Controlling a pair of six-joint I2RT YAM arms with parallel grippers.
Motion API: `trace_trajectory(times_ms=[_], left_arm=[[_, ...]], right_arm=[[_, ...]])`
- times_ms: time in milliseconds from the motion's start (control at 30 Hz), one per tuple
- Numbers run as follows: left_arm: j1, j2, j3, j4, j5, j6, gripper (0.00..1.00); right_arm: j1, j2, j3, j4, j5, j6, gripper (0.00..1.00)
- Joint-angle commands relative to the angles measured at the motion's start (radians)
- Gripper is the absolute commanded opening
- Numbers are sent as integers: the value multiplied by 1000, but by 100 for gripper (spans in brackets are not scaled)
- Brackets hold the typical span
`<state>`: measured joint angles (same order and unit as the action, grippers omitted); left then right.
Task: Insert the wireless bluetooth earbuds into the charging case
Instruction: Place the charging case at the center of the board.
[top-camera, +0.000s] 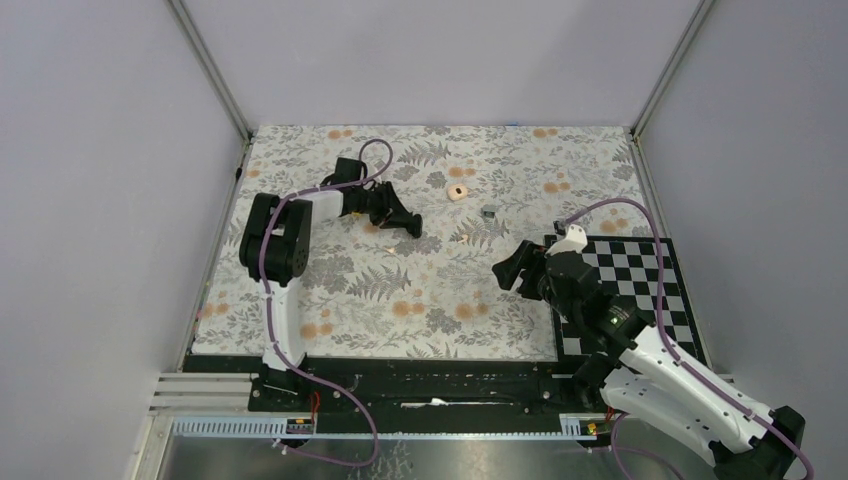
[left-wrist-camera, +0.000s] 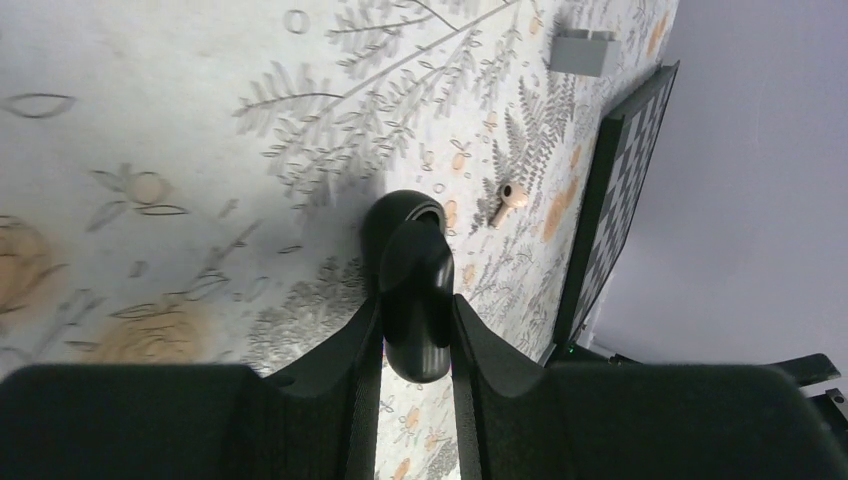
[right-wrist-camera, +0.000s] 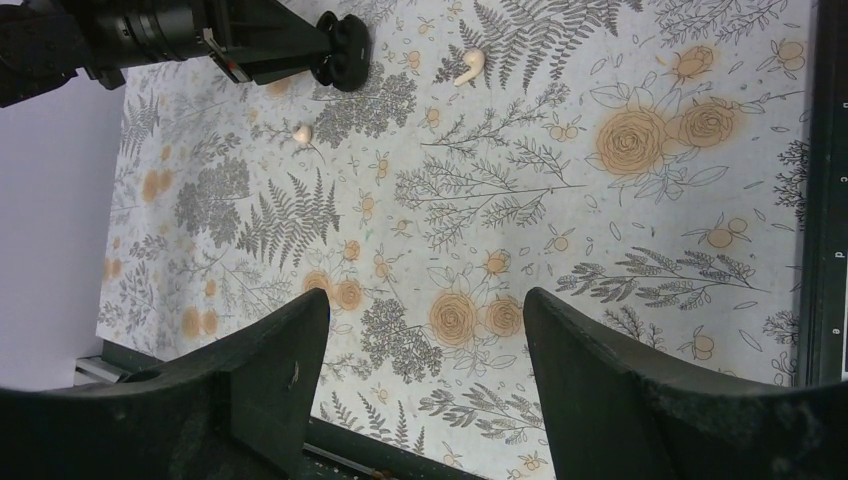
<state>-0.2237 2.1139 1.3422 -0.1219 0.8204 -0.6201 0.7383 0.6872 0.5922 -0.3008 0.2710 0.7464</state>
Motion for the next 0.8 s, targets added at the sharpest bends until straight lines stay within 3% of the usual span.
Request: trace_trajectory(times_ms=[0,167,300,367,600,767], left_arm=[[28,23,27,41,23,21,0],[58,14,10,20,1,43,3],[63,-5,16,-24,-36,74,39],[63,-15,17,-35,-49,80,49],[63,-106,75,-198,-217,169,66],[63,-273,122,-371,-451,244,73]], right_arm=[[-5,11,9,-11,36,9,78],[-4,41,25,-7,32,1,78],[-4,55,26,2,21,-1,78],[-4,66,25,5,14,-1,78],[-4,137,57,5,4,-57,79],[-12,348,193,-17,44,-188,83]])
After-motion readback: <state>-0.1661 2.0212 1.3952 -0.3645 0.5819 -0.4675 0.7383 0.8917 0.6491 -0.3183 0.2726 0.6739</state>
